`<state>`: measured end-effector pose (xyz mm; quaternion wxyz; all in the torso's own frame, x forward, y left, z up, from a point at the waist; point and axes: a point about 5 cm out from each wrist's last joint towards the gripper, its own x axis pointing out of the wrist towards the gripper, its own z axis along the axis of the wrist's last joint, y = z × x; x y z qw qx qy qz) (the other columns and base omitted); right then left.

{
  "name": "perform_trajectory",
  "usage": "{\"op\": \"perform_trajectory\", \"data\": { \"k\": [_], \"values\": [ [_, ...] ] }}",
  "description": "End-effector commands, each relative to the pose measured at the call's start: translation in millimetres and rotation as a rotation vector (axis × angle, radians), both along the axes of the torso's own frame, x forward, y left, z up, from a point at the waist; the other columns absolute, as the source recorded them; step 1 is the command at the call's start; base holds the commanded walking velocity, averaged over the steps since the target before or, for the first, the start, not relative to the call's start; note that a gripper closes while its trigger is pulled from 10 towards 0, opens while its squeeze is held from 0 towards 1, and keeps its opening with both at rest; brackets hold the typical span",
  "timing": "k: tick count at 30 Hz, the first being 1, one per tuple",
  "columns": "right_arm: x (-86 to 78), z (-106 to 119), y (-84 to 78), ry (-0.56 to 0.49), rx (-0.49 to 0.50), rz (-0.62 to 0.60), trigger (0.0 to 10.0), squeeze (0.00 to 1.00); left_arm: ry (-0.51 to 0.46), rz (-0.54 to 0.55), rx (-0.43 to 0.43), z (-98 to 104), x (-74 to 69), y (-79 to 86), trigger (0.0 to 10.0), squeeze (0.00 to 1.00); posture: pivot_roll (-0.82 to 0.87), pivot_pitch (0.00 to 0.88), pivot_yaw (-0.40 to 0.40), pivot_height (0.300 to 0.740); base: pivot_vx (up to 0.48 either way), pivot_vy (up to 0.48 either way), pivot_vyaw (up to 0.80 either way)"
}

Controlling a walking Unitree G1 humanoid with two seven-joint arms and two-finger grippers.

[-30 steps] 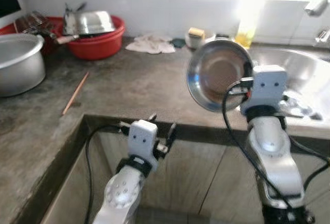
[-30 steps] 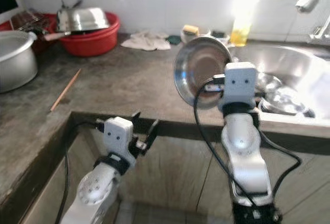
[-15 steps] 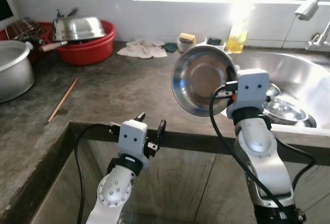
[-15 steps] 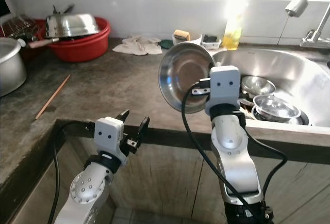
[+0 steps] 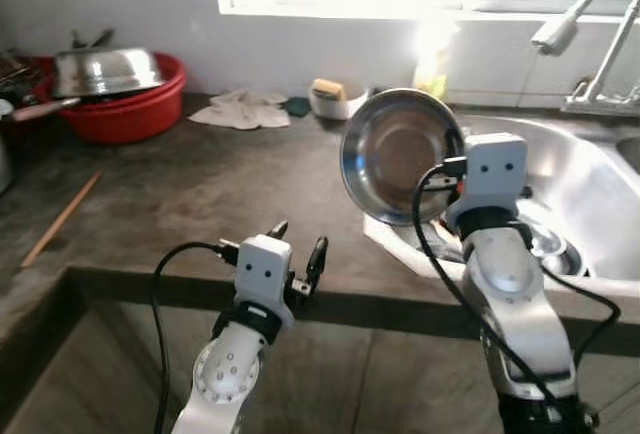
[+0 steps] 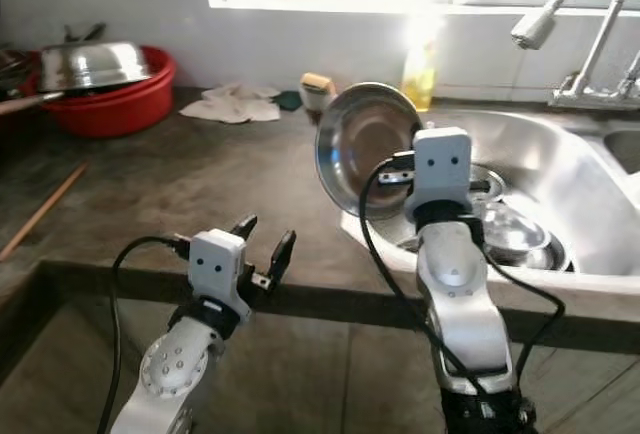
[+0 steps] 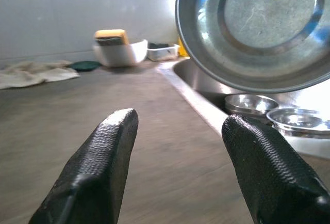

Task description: Kitchen organization

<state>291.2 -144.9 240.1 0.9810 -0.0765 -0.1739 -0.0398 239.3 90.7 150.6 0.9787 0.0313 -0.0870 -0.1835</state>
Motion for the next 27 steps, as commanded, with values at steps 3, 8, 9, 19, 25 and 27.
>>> {"op": "perform_trajectory", "data": {
  "k": [3,8,9,19,25,27],
  "values": [
    [0.2,9,-6.2,-0.031,0.001,-0.023,10.0,0.00,-0.006,-0.011,0.005,1,-1.0,-1.9,10.0,0.00,0.07,0.037,-0.011,0.740,0.000,-0.461,0.00],
    [2.8,14,-7.8,-0.039,-0.010,-0.024,10.0,0.00,0.000,-0.030,0.005,0,-2.5,-4.6,10.0,0.00,0.07,0.037,-0.009,0.740,0.121,-0.413,0.00],
    [4.0,14,-9.6,-0.036,-0.022,-0.026,10.0,0.00,0.001,-0.030,0.008,-1,-3.1,-4.6,10.0,0.00,0.07,0.039,-0.012,0.740,0.330,-0.345,0.00],
    [16.8,5,-26.4,0.106,-0.025,-0.052,10.0,0.00,0.012,-0.001,-0.017,-1,-1.2,-0.9,10.0,0.00,0.07,0.047,-0.013,0.740,0.230,-0.242,0.00],
    [27.3,0,-35.0,0.196,-0.054,-0.060,10.0,0.00,0.014,-0.004,-0.021,-1,-2.0,-2.0,10.0,0.00,0.07,0.052,-0.015,0.740,0.000,0.000,0.00],
    [36.0,1,-44.5,0.246,-0.055,-0.077,10.0,0.00,0.014,-0.002,-0.025,0,-1.7,-2.2,10.0,0.00,0.07,0.052,-0.015,0.740,0.000,0.000,0.00]
  ]
}}
